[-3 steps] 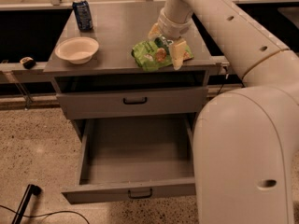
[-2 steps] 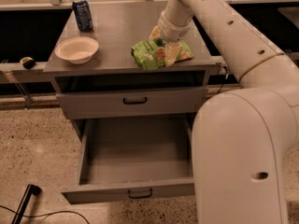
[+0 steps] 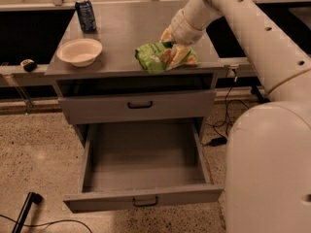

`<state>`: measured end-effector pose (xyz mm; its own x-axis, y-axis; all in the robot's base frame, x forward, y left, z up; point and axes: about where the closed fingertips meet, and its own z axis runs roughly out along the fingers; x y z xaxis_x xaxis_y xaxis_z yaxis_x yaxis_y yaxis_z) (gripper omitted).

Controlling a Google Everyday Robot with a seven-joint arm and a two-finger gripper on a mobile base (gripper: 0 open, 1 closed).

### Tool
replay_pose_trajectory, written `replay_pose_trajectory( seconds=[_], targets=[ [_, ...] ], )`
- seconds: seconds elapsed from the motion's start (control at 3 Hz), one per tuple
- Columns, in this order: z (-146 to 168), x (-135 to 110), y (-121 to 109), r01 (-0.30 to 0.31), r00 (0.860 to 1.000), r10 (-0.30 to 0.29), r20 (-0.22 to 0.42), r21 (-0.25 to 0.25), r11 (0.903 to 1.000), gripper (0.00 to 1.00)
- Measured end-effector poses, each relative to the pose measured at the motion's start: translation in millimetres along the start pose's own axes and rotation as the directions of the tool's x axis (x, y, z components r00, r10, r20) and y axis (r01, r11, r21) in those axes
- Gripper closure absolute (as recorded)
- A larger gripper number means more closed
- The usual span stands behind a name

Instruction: Place green rice chip bag into middle drawer

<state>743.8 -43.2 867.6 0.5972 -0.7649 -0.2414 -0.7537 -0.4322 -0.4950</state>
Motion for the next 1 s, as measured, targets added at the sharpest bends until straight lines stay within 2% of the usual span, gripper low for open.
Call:
replay_pose_trajectory(
  seconds=[0.33, 0.67, 1.0],
  targets=[
    [-32.9, -33.2, 14.1, 0.038, 0.989, -0.054, 0.141, 0.117, 0.9924, 1.00],
    [-59.8, -69.2, 38.7, 0.120, 0.973, -0.153, 0.174, 0.189, 0.9746, 1.00],
    [-50.0, -78.5, 59.3, 0.137, 0.967, -0.168, 0.191, 0.164, 0.9768, 1.00]
  ],
)
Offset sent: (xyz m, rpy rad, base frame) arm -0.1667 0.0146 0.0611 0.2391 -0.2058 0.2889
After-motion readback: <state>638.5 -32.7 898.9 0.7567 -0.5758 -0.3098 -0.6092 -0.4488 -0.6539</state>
